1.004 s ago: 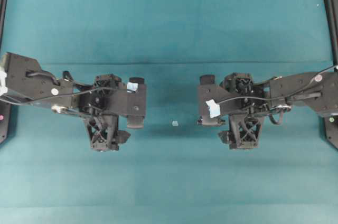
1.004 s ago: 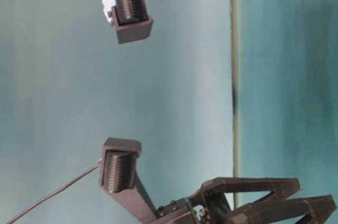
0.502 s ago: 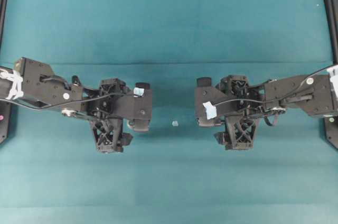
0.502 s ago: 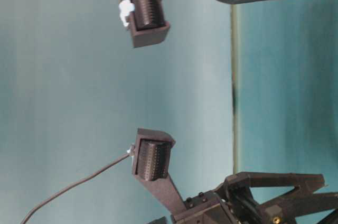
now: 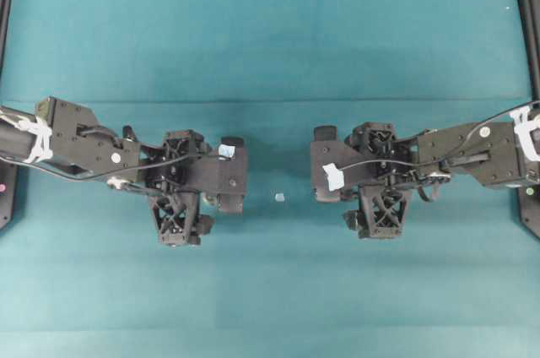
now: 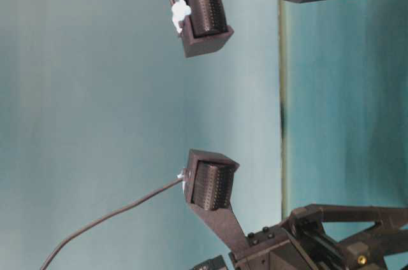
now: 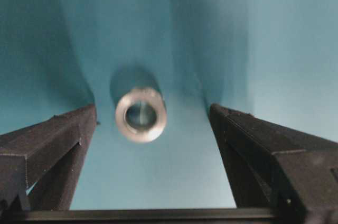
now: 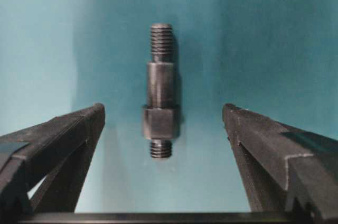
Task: Insert the washer onto the shaft with both hands.
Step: 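Lower both open grippers around the washer and the threaded shaft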
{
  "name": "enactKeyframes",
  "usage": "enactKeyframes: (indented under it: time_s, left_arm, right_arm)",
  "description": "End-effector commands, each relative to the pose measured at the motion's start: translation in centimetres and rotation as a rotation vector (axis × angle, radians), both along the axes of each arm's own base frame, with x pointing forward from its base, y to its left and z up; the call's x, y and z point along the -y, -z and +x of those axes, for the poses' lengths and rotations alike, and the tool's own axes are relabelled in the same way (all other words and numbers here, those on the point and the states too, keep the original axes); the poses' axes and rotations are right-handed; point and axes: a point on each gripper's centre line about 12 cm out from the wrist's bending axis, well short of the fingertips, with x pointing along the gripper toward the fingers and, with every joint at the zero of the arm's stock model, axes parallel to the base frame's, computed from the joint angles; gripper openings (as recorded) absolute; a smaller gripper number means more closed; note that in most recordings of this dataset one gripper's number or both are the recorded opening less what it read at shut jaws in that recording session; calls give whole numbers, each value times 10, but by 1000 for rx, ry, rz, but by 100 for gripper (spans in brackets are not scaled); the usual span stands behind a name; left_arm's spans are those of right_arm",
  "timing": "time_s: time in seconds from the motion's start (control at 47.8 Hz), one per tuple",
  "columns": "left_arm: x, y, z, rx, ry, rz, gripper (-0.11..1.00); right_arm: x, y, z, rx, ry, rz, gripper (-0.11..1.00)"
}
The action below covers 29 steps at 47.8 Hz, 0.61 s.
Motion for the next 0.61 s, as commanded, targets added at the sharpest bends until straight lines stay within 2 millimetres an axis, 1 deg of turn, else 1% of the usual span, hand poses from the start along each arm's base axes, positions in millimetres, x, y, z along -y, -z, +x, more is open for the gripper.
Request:
enactKeyframes:
  time_s: [0.0, 0.377, 0.586]
  left_arm:
    - [0, -5, 6, 26, 0, -1, 95]
    - [-1, -1, 0, 8, 1, 2, 95]
    - [-4, -2, 1, 11, -6, 3, 95]
  right_arm:
    - [1, -2, 2, 14, -3, -2, 82]
    - [1, 2, -2, 5, -3, -2, 82]
    - [1, 2, -3, 3, -3, -2, 82]
